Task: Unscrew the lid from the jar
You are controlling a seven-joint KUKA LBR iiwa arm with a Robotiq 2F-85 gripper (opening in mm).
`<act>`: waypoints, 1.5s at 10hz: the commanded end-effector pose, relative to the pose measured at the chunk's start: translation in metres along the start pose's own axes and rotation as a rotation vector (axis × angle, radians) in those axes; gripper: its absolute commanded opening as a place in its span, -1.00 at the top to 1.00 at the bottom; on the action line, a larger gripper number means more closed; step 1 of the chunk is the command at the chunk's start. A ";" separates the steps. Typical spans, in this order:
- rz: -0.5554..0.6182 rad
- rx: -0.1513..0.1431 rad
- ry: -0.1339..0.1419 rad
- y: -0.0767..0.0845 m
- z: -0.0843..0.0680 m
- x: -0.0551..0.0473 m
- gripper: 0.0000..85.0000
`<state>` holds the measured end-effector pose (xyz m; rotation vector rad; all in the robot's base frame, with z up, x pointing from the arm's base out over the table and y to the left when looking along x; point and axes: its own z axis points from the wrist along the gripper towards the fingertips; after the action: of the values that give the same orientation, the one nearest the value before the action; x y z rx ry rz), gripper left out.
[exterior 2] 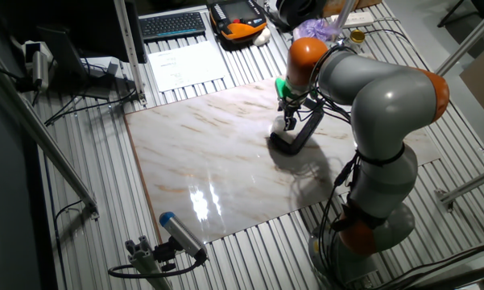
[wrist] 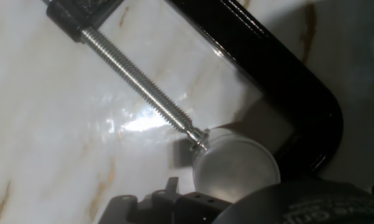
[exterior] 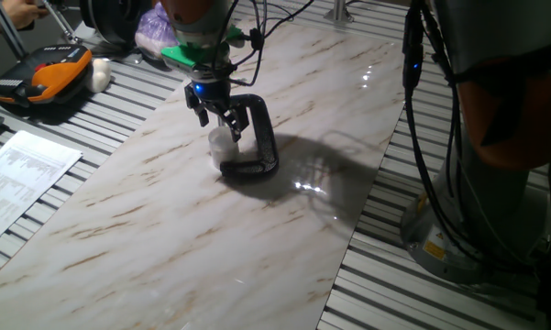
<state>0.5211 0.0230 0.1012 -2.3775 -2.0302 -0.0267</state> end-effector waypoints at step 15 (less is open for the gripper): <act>0.005 -0.015 0.015 0.002 0.012 -0.001 -1.00</act>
<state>0.5230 0.0222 0.0891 -2.3834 -2.0247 -0.0601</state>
